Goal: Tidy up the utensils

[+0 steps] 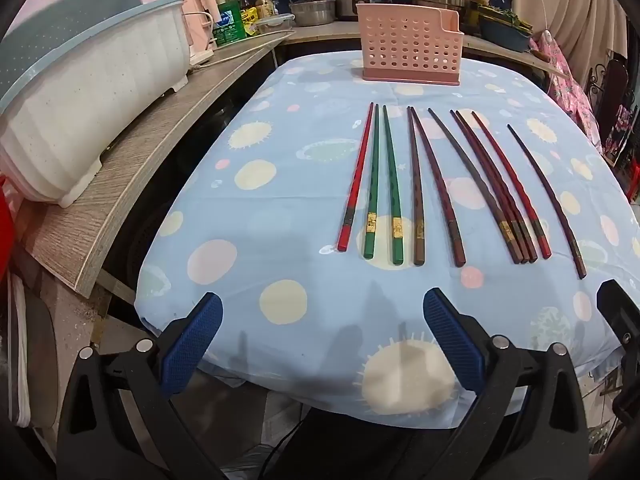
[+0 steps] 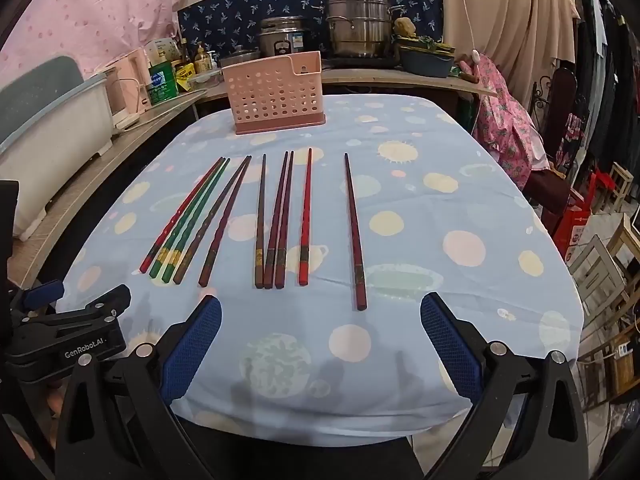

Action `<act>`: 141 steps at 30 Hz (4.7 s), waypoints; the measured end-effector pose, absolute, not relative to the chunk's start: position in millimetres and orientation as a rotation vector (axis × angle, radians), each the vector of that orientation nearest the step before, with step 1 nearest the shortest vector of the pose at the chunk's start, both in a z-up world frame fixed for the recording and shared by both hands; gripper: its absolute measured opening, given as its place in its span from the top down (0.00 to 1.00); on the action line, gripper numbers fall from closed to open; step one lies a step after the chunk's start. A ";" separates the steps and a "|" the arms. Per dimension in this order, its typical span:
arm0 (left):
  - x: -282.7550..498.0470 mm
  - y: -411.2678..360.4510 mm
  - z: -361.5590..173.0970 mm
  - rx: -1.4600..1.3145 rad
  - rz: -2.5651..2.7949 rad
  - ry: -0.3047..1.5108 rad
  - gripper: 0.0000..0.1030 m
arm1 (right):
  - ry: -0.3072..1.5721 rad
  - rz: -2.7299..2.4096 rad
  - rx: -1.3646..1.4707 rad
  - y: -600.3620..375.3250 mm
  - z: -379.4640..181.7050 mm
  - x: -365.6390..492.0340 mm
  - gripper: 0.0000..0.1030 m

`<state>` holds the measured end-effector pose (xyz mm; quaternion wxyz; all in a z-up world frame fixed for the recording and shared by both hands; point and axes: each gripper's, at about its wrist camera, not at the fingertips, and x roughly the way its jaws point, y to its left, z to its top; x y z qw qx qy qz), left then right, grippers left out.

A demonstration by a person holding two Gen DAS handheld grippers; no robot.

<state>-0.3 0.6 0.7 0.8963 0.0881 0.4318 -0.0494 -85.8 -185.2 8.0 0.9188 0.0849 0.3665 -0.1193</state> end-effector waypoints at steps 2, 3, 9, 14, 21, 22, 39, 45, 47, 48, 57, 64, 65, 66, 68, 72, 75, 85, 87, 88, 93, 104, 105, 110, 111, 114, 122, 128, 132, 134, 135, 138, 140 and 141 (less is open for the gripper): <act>-0.9 1.1 1.0 0.183 -0.101 0.893 0.07 | 0.755 -0.243 0.184 -185.6 7.8 -86.1 0.07; -1.1 1.3 1.1 0.185 -0.099 0.893 0.07 | 0.754 -0.244 0.183 -185.6 7.8 -86.3 0.07; 0.4 2.9 4.2 0.192 -0.095 0.893 0.07 | 0.750 -0.245 0.179 -185.2 7.8 -87.4 0.07; -4.1 0.2 9.5 0.201 -0.084 0.877 0.07 | 0.747 -0.246 0.180 -184.8 8.5 -88.0 0.07; -3.1 -1.0 11.8 0.204 -0.079 0.878 0.07 | 0.745 -0.245 0.181 -185.2 7.5 -88.5 0.07; -3.2 -1.4 12.1 0.204 -0.079 0.879 0.07 | 0.745 -0.244 0.179 -182.5 10.7 -88.9 0.07; -4.7 -3.9 11.5 0.205 -0.080 0.885 0.07 | 0.743 -0.244 0.177 -182.6 10.1 -89.5 0.07; -4.7 -2.0 11.1 0.198 -0.079 0.885 0.07 | 0.742 -0.243 0.177 -182.8 9.6 -89.9 0.07; -4.8 -2.3 11.0 0.199 -0.080 0.886 0.07 | 0.743 -0.244 0.176 -182.6 9.7 -90.0 0.07; -4.8 -2.3 10.9 0.199 -0.082 0.886 0.07 | 0.742 -0.243 0.178 -183.0 9.4 -90.1 0.07; -7.3 -3.2 9.9 0.198 -0.085 0.885 0.07 | 0.742 -0.242 0.176 -180.6 11.2 -89.5 0.07; -7.8 -4.0 9.6 0.199 -0.085 0.883 0.07 | 0.742 -0.243 0.178 -181.3 10.5 -90.4 0.07; -8.1 -4.1 9.5 0.199 -0.085 0.883 0.07 | 0.742 -0.243 0.178 -181.5 10.5 -90.4 0.07; -8.1 -4.2 9.4 0.199 -0.086 0.883 0.07 | 0.742 -0.243 0.178 -181.6 10.5 -90.4 0.07; -8.1 -4.1 9.5 0.198 -0.086 0.884 0.07 | 0.742 -0.240 0.179 -180.6 10.4 -90.5 0.07; -8.2 -4.2 9.4 0.198 -0.085 0.883 0.07 | 0.741 -0.238 0.177 -176.5 8.9 -91.5 0.07; -8.2 -4.2 9.4 0.198 -0.086 0.883 0.07 | 0.741 -0.238 0.178 -177.6 8.9 -91.3 0.07; -8.2 -4.1 9.3 0.199 -0.086 0.883 0.07 | 0.741 -0.236 0.179 -177.1 9.2 -91.5 0.07; -8.2 -4.2 9.4 0.199 -0.085 0.882 0.07 | 0.739 -0.236 0.179 -176.3 9.4 -91.7 0.07; -8.3 -4.7 9.3 0.200 -0.084 0.882 0.07 | 0.740 -0.237 0.179 -176.9 9.3 -91.5 0.07; -8.2 -4.1 9.3 0.198 -0.085 0.884 0.07 | 0.741 -0.235 0.180 -176.1 9.4 -91.6 0.07; -8.3 -4.0 9.2 0.198 -0.085 0.883 0.07 | 0.740 -0.237 0.180 -177.0 9.1 -91.6 0.07; -8.3 -4.0 9.1 0.198 -0.085 0.883 0.07 | 0.741 -0.238 0.181 -176.8 9.0 -91.6 0.07; -4.3 1.4 3.2 0.171 -0.094 0.906 0.07 | 0.745 -0.242 0.187 -175.3 9.2 -90.8 0.07; -2.6 3.3 1.6 0.166 -0.091 0.910 0.07 | 0.746 -0.243 0.191 -175.0 9.1 -90.6 0.07; 4.3 10.2 -2.0 0.148 -0.082 0.919 0.07 | 0.748 -0.252 0.199 -182.2 7.9 -89.0 0.07; 36.3 27.1 -13.5 0.098 -0.068 0.939 0.07 | 0.761 -0.292 0.227 -210.8 -3.6 -75.5 0.07; 56.7 24.1 -24.6 0.101 -0.075 0.933 0.07 | 0.776 -0.312 0.220 -226.9 -17.1 -58.8 0.07; 68.6 21.4 -28.8 0.098 -0.080 0.926 0.09 | 0.796 -0.306 0.220 -233.0 -25.7 -47.8 0.21; 73.9 20.4 -32.3 0.090 -0.087 0.938 0.12 | 0.808 -0.300 0.225 -234.7 -30.3 -42.6 0.29; 76.6 20.2 -34.5 0.086 -0.090 0.946 0.14 | 0.812 -0.297 0.225 -234.6 -32.6 -40.8 0.34; 81.9 19.8 -39.7 0.075 -0.103 0.963 0.20 | 0.823 -0.285 0.220 -233.7 -37.0 -35.8 0.45; 84.3 20.1 -42.5 0.060 -0.113 0.973 0.22 | 0.834 -0.275 0.217 -232.4 -39.6 -32.0 0.52; 84.6 20.3 -42.3 0.056 -0.113 0.969 0.23 | 0.839 -0.272 0.217 -232.1 -40.3 -30.2 0.55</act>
